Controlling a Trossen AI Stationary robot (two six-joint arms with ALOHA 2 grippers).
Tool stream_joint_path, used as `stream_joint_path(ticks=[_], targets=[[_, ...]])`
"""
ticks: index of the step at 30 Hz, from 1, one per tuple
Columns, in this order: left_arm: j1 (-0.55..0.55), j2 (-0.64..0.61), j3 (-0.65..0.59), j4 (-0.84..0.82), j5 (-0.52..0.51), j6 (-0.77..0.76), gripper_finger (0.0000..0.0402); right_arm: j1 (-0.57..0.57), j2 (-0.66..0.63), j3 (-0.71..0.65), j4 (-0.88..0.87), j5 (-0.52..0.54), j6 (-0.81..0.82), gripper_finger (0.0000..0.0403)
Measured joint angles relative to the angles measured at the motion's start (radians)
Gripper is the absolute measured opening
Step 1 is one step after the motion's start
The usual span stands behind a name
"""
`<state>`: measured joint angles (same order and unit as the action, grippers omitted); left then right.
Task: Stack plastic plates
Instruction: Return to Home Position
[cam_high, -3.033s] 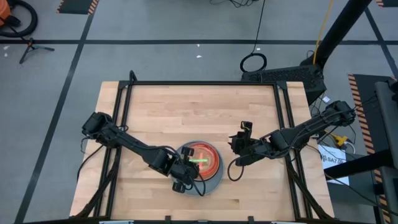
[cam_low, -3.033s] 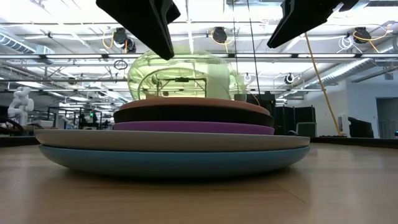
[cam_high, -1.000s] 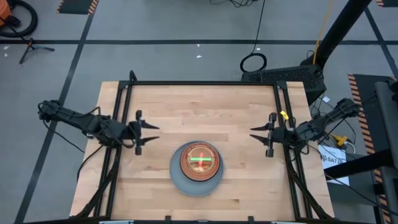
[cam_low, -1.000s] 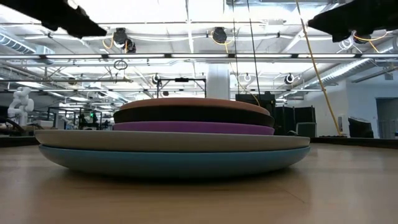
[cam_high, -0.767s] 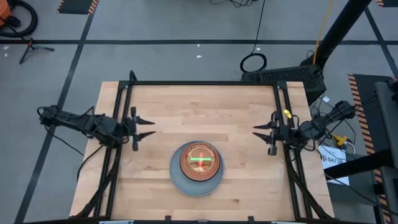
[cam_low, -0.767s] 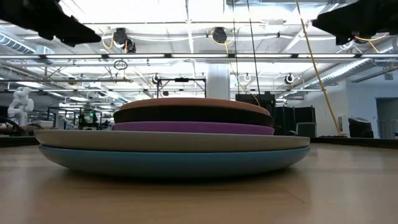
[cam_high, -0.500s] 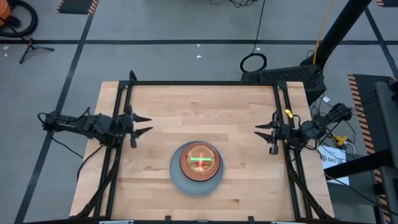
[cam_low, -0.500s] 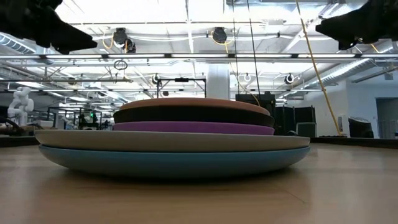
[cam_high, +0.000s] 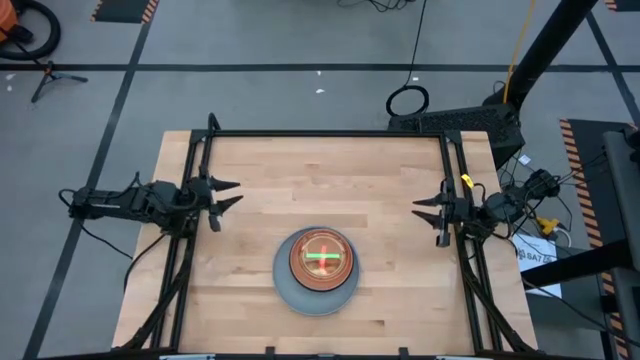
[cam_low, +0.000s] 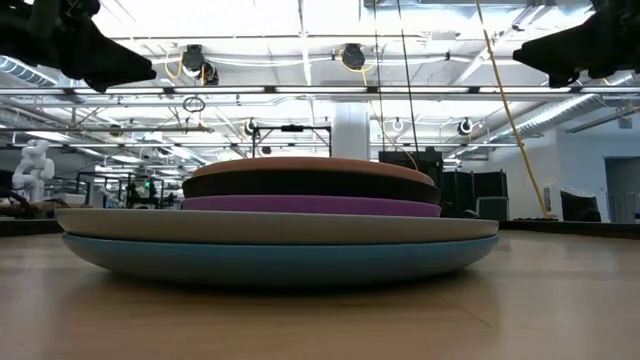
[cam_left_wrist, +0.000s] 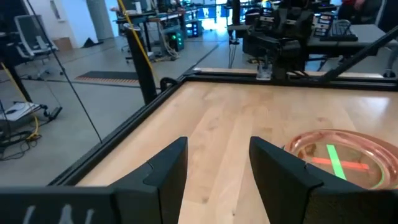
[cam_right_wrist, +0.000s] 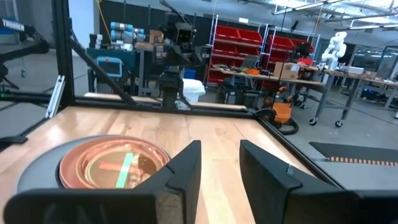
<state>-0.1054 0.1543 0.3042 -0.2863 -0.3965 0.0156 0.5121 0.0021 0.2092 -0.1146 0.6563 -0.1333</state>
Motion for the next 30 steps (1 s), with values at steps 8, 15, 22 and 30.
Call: stream_joint_path(ticks=[8,15,22,30], targets=[[0.007,-0.008,-0.086,0.034,0.011,-0.042,0.0179,0.0,0.0,-0.012,-0.012,-0.002,-0.008,0.0102],[0.007,-0.038,-0.238,0.245,0.1,-0.048,0.0179,0.0,0.0,-0.068,0.101,-0.003,-0.039,0.0102],[-0.001,-0.03,-0.294,0.343,0.186,-0.102,0.0179,-0.019,0.005,-0.187,0.362,-0.007,-0.112,0.0102],[0.016,-0.021,-0.294,0.345,0.071,-0.078,0.0179,-0.022,0.01,-0.188,0.318,0.112,-0.063,0.0102]])
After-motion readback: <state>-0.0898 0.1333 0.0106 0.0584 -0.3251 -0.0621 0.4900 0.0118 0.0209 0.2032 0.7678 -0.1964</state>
